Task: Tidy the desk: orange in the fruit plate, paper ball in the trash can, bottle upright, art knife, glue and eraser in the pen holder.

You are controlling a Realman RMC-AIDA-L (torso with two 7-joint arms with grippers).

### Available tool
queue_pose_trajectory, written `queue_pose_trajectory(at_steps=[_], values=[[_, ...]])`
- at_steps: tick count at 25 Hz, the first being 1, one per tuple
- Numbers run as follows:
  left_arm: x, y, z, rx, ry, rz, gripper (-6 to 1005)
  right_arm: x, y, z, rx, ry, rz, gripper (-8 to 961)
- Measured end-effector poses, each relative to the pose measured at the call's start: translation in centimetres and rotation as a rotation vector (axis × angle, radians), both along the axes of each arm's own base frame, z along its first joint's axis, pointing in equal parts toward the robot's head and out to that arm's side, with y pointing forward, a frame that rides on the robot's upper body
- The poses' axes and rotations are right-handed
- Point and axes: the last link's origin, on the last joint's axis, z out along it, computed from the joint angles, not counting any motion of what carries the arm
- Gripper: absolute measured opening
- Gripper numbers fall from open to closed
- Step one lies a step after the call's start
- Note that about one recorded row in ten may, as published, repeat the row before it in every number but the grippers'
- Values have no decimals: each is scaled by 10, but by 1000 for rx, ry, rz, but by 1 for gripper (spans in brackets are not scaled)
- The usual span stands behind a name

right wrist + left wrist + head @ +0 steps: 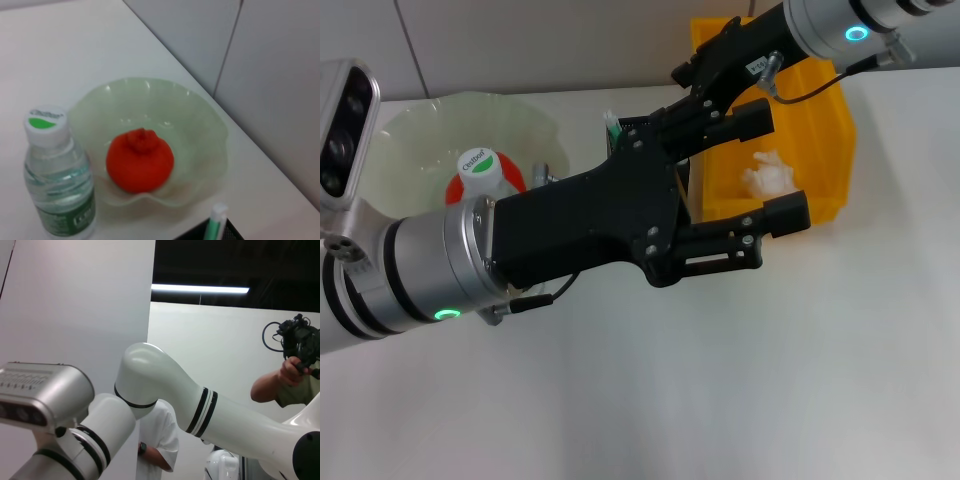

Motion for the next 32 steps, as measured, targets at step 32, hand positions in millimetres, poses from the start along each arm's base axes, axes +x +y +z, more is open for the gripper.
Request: queue_pose_trajectory(at_steps=[32], values=[[-45, 19, 23, 156, 130, 99, 822, 52, -72, 49, 104, 43, 37, 788]])
